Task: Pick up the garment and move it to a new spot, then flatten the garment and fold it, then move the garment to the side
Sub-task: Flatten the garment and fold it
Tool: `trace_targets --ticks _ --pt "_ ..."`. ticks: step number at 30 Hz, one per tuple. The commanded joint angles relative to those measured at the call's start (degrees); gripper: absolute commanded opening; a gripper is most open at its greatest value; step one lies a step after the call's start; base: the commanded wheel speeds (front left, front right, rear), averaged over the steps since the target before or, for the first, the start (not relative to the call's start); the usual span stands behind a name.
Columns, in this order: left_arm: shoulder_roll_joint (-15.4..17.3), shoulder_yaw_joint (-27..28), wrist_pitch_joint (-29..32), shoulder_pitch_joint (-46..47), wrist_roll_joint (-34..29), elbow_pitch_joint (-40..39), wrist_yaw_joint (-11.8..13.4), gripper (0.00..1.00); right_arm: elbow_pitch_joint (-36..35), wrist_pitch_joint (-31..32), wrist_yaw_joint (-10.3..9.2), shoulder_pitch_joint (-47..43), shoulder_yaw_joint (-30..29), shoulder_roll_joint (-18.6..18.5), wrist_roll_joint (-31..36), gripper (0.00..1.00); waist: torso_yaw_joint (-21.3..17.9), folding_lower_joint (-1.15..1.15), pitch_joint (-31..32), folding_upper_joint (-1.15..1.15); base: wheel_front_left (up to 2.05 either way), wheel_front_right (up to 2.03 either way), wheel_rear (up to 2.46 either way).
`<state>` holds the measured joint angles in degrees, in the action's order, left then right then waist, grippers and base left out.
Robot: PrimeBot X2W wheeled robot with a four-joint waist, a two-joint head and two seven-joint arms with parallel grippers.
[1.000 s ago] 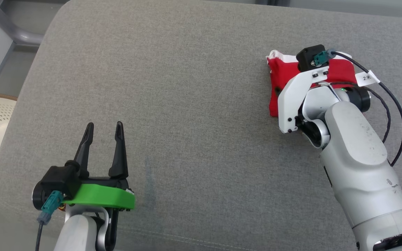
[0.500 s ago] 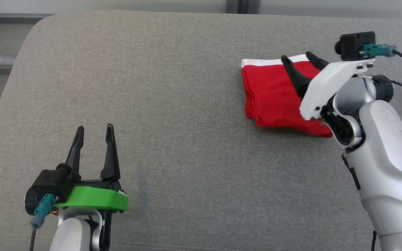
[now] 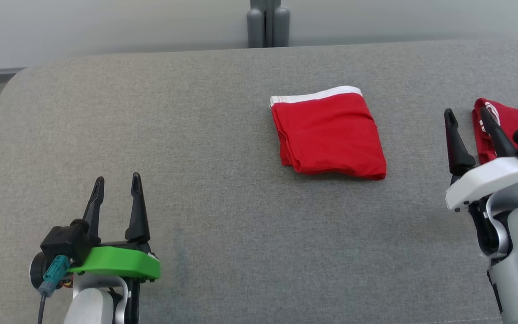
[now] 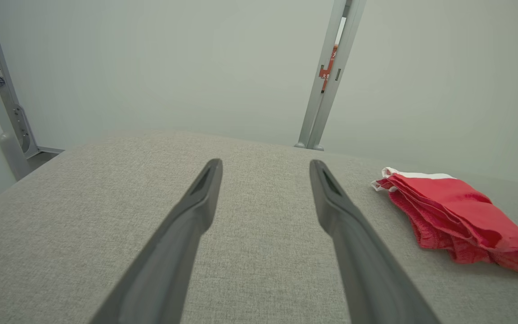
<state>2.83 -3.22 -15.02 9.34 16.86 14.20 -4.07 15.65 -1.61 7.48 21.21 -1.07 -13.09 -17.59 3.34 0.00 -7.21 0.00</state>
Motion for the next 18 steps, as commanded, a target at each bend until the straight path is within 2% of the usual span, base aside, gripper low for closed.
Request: trace_targets --ticks 1,6,10,18 --pt "0.1 0.3 -0.1 -0.4 0.0 0.3 0.0 1.00 0.5 -1.1 0.02 -1.6 -0.3 0.4 -0.6 1.00 -1.7 0.00 1.6 0.00 0.00 0.00 0.00" --pt "0.2 0.6 -0.1 -1.1 0.0 0.9 -0.4 1.00 1.7 -4.0 0.02 -4.5 0.5 -0.1 -1.1 1.00 -2.4 0.00 2.6 0.00 0.00 0.00 0.00" --pt "0.2 0.3 -0.2 -1.9 -0.1 1.4 -0.9 1.00 1.9 -6.1 0.02 -6.3 -0.2 1.1 -1.8 1.00 -2.7 0.00 3.2 0.00 0.00 0.00 0.00" --pt "0.2 -0.1 -0.1 -3.5 0.1 1.1 -1.4 1.00 1.6 -6.1 0.02 -9.2 -0.5 3.0 -1.5 1.00 -2.7 0.00 3.6 0.00 0.00 0.00 0.00"
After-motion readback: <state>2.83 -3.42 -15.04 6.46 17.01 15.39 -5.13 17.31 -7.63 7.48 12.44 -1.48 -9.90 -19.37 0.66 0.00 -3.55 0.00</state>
